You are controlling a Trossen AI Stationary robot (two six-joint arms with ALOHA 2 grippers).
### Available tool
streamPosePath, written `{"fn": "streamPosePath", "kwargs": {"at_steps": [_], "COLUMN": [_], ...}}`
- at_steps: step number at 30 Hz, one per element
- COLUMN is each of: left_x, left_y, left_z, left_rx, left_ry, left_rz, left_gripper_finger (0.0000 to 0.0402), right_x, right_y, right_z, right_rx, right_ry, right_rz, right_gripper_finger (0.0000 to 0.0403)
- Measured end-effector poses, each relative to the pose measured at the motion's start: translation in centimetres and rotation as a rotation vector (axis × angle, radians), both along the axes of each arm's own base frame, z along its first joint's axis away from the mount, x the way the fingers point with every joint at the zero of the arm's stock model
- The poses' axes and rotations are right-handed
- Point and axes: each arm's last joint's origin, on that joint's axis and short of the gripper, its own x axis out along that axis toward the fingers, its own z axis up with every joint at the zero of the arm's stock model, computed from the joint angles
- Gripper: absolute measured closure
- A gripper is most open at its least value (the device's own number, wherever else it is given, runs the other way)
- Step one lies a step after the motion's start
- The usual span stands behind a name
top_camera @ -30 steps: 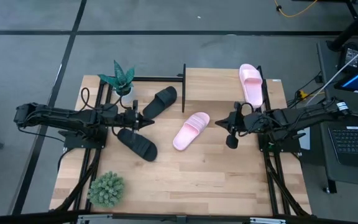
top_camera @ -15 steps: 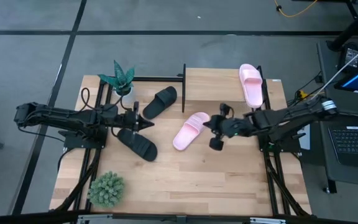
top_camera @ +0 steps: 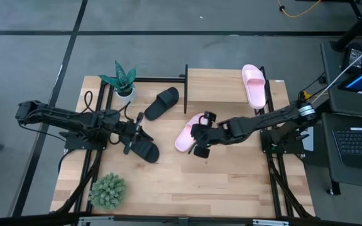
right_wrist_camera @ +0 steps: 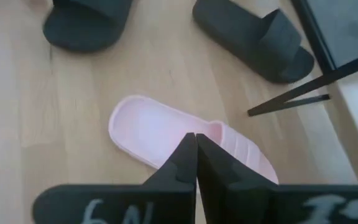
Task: Pick and place slides into the shelf
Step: Put the pink slide on the shelf
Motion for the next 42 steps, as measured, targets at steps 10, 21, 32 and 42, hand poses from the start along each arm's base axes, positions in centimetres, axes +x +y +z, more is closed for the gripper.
{"fn": "streamPosePath", "kwargs": {"at_steps": [10,21,32,42], "left_x": [-0.1,-0.1,-0.1,-0.1], "left_y": [-0.6,-0.8,-0.7,-0.7], "left_z": [0.0,-0.1,-0.2,-0.2], "left_rx": [0.005,0.008,0.018,0.015], "left_ry": [0.001,0.008,0.015,0.016], "left_rz": [-0.032,-0.032,0.011,0.012], "left_gripper_finger": [0.0401,0.0401,0.0401,0.0401], "right_x": [2.1,2.8,3.8,3.6], "right_y": [0.0,-2.2,-3.0,-3.3], "right_z": [-3.0,-4.7,-7.3,-7.6], "right_rx": [-0.023,-0.009,-0.040,-0.089], "right_ry": [0.087,0.126,0.199,0.233], "right_rz": [-0.018,-0.152,-0.180,-0.197], "right_gripper_finger": [0.0360,0.0287,0.0283,0.0283]}}
